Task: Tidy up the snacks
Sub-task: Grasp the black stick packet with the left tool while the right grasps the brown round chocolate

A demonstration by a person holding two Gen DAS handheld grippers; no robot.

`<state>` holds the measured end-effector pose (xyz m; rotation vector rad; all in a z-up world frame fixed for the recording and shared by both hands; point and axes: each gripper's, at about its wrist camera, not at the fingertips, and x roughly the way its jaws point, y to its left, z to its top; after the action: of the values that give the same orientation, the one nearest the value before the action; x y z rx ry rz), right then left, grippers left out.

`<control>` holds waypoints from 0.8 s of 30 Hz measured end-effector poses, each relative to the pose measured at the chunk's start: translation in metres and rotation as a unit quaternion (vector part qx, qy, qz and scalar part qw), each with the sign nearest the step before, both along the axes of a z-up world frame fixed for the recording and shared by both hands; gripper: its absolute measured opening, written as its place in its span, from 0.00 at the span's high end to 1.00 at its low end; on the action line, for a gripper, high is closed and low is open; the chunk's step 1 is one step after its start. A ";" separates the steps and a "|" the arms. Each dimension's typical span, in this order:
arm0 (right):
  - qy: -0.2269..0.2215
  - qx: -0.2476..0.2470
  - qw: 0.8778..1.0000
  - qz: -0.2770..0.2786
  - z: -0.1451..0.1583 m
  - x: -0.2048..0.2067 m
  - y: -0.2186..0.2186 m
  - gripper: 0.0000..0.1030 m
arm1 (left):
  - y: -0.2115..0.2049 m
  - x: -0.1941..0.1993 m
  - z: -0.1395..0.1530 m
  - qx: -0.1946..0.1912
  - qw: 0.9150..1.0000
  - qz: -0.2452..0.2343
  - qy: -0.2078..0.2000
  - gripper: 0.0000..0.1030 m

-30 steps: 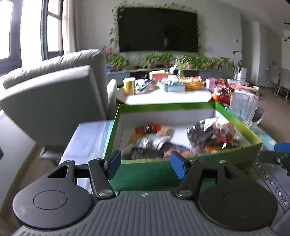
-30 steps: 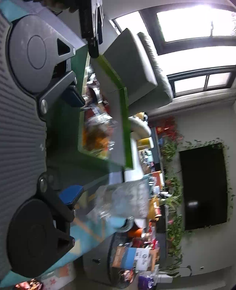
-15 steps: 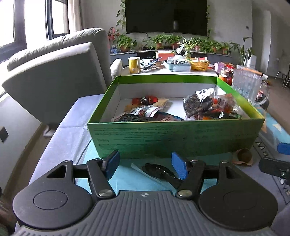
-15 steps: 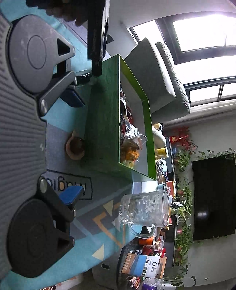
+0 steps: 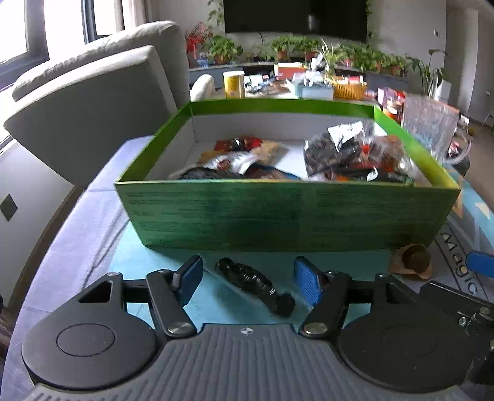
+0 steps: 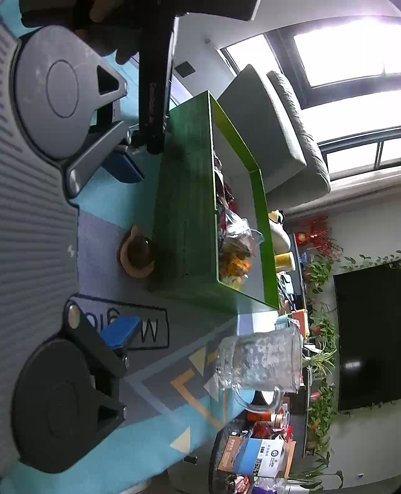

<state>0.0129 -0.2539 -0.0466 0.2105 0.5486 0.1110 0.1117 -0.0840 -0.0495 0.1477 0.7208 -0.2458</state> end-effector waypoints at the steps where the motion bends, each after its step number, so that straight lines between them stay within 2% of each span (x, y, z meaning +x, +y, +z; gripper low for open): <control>1: 0.001 0.000 1.000 0.001 -0.001 0.001 0.001 0.44 | -0.001 0.001 -0.002 0.001 1.000 -0.001 0.005 0.39; 4: 0.002 -0.002 1.000 0.002 -0.001 0.004 0.004 0.44 | -0.001 0.000 -0.005 -0.006 1.000 -0.006 -0.001 0.39; 5: 0.003 -0.002 1.000 0.002 -0.001 0.005 0.005 0.44 | 0.001 -0.001 -0.005 -0.009 1.000 -0.013 -0.003 0.44; 6: 0.005 -0.001 1.000 0.001 -0.002 0.007 0.005 0.44 | 0.002 -0.002 -0.005 -0.017 1.000 -0.023 -0.004 0.56; 8: 0.007 0.002 1.000 -0.002 -0.002 0.010 0.006 0.44 | 0.006 -0.003 -0.005 -0.025 0.999 -0.040 -0.005 0.67; 16: 0.032 -0.002 0.999 -0.014 -0.006 0.026 0.014 0.44 | 0.022 -0.014 -0.001 -0.037 0.997 -0.071 -0.005 0.69; 23: 0.036 -0.052 0.998 -0.009 -0.005 0.031 0.027 0.44 | 0.029 -0.019 -0.001 -0.041 0.997 -0.067 -0.013 0.69; 24: 0.037 -0.062 0.997 -0.007 -0.006 0.032 0.029 0.49 | 0.029 -0.019 0.000 -0.041 0.997 -0.068 -0.015 0.69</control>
<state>0.0451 -0.2244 -0.0522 0.0982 0.6251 0.0549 0.0925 -0.0548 -0.0498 0.1219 0.6710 -0.4009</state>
